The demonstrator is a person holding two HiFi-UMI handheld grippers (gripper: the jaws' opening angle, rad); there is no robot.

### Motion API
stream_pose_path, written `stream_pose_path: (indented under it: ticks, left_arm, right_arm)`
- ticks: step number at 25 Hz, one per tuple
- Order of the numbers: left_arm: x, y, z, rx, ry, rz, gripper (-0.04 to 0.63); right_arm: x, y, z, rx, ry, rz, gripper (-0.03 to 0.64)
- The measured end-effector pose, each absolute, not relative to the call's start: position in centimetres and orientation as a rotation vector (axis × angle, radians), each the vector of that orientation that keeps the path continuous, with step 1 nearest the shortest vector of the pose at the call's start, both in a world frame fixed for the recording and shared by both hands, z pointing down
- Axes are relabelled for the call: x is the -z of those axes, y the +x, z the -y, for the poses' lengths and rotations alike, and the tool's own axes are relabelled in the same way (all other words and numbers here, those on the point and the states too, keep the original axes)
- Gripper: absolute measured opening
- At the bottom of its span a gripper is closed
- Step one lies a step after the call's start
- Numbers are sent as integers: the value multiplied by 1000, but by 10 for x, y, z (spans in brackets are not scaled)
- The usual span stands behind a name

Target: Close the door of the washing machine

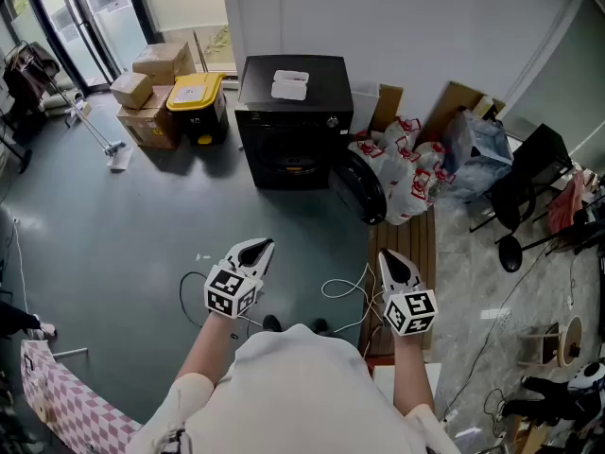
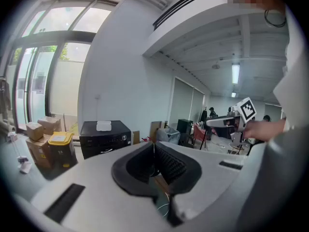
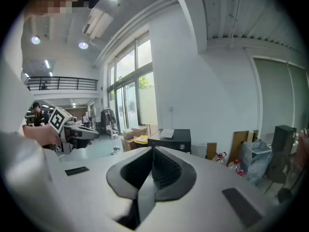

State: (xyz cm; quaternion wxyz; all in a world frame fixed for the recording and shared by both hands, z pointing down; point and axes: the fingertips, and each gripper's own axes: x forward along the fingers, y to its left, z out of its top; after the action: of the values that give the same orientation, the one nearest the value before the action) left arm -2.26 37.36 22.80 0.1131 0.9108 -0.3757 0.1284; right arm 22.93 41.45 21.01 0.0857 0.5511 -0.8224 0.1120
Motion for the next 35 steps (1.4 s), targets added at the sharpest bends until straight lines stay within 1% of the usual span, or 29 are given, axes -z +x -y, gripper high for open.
stream_pose_path:
  ticks: [17, 35]
  left_arm:
    - [-232, 2, -386, -391, 2660, 1113, 14]
    - [-258, 61, -411, -417, 2614, 1120, 14]
  right_arm:
    - [-209, 243, -423, -302, 1623, 2485, 37]
    - [-237, 295, -436, -361, 1579, 2485, 44]
